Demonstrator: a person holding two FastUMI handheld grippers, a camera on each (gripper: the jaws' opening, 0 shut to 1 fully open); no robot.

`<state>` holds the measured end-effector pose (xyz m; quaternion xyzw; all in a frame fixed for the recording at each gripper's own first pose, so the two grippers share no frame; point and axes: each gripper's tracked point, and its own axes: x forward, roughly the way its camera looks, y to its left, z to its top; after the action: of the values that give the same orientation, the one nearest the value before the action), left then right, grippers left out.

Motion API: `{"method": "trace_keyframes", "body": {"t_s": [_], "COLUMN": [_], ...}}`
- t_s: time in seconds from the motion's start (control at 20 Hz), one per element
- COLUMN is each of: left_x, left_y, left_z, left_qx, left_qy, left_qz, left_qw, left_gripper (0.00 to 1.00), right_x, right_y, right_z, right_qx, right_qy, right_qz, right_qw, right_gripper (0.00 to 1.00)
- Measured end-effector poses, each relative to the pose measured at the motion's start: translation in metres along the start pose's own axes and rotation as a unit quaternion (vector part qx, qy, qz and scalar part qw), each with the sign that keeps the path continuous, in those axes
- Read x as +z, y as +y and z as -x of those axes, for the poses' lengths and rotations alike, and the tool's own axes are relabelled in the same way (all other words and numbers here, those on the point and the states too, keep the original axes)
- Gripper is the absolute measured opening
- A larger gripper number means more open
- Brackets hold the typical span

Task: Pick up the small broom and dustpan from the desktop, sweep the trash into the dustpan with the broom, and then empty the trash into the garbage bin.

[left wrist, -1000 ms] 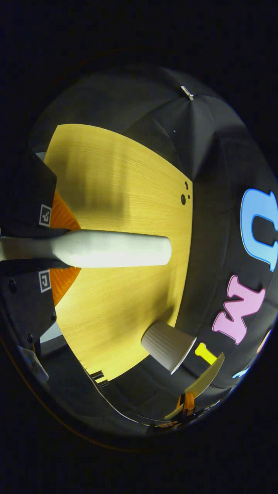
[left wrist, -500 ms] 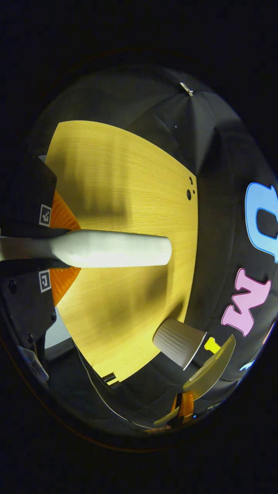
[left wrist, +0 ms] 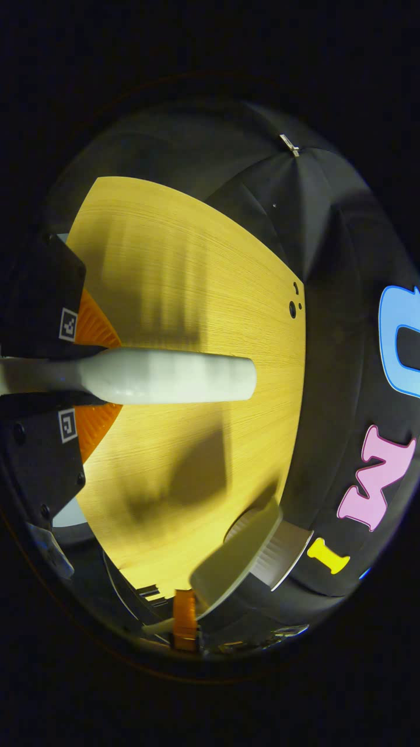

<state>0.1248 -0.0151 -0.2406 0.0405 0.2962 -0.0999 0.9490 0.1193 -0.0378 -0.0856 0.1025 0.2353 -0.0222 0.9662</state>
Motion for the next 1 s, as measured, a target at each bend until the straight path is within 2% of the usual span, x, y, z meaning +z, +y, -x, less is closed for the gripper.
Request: {"method": "trace_keyframes", "body": {"t_s": [0.1, 0.2, 0.25, 0.35, 0.4, 0.45, 0.55, 0.6, 0.7, 0.75, 0.8, 0.9, 1.0], "left_x": [-0.001, 0.0, 0.0, 0.001, 0.001, 0.002, -0.001, -0.002, -0.005, -0.007, -0.01, -0.012, -0.008], "left_y": [-0.004, -0.01, -0.011, -0.017, -0.018, -0.019, -0.021, -0.02, -0.019, -0.019, -0.019, -0.02, -0.018], "left_z": [-0.009, -0.022, -0.029, -0.042, -0.048, -0.056, -0.068, -0.072, -0.081, -0.084, -0.084, -0.085, -0.085], "left_qx": [0.013, 0.014, 0.016, 0.019, 0.021, 0.021, 0.02, 0.023, 0.03, 0.032, 0.034, 0.034, 0.037], "left_qy": [0.007, 0.016, 0.023, 0.034, 0.04, 0.048, 0.068, 0.076, 0.093, 0.099, 0.105, 0.112, 0.106], "left_qz": [-0.005, -0.003, -0.003, -0.008, -0.012, -0.013, -0.022, -0.029, -0.041, -0.043, -0.045, -0.046, -0.049], "left_qw": [1.0, 1.0, 1.0, 0.999, 0.999, 0.999, 0.997, 0.996, 0.994, 0.994, 0.993, 0.992, 0.992], "left_gripper": [0.29, 0.26, 0.26, 0.27, 0.29, 0.29, 0.28, 0.28, 0.27, 0.31, 0.3, 0.31, 0.37], "right_x": [-0.01, -0.02, -0.024, -0.031, -0.034, -0.037, -0.041, -0.04, -0.039, -0.037, -0.037, -0.039, -0.043], "right_y": [-0.005, -0.01, -0.015, -0.022, -0.024, -0.025, -0.028, -0.029, -0.034, -0.035, -0.034, -0.031, -0.024], "right_z": [-0.005, -0.009, -0.012, -0.017, -0.021, -0.023, -0.027, -0.025, -0.027, -0.028, -0.029, -0.033, -0.037], "right_qx": [-0.004, -0.009, -0.017, -0.032, -0.037, -0.041, -0.044, -0.048, -0.056, -0.056, -0.056, -0.057, -0.052], "right_qy": [0.014, 0.024, 0.029, 0.039, 0.045, 0.049, 0.057, 0.053, 0.053, 0.052, 0.052, 0.055, 0.064], "right_qz": [0.001, 0.004, 0.005, 0.004, -0.002, -0.011, -0.025, -0.019, -0.006, -0.009, -0.012, -0.014, -0.016], "right_qw": [1.0, 1.0, 0.999, 0.999, 0.998, 0.998, 0.997, 0.997, 0.997, 0.997, 0.997, 0.997, 0.996], "right_gripper": [0.34, 0.3, 0.34, 0.34, 0.3, 0.34, 0.34, 0.38, 0.34, 0.31, 0.35, 0.36, 0.36]}}
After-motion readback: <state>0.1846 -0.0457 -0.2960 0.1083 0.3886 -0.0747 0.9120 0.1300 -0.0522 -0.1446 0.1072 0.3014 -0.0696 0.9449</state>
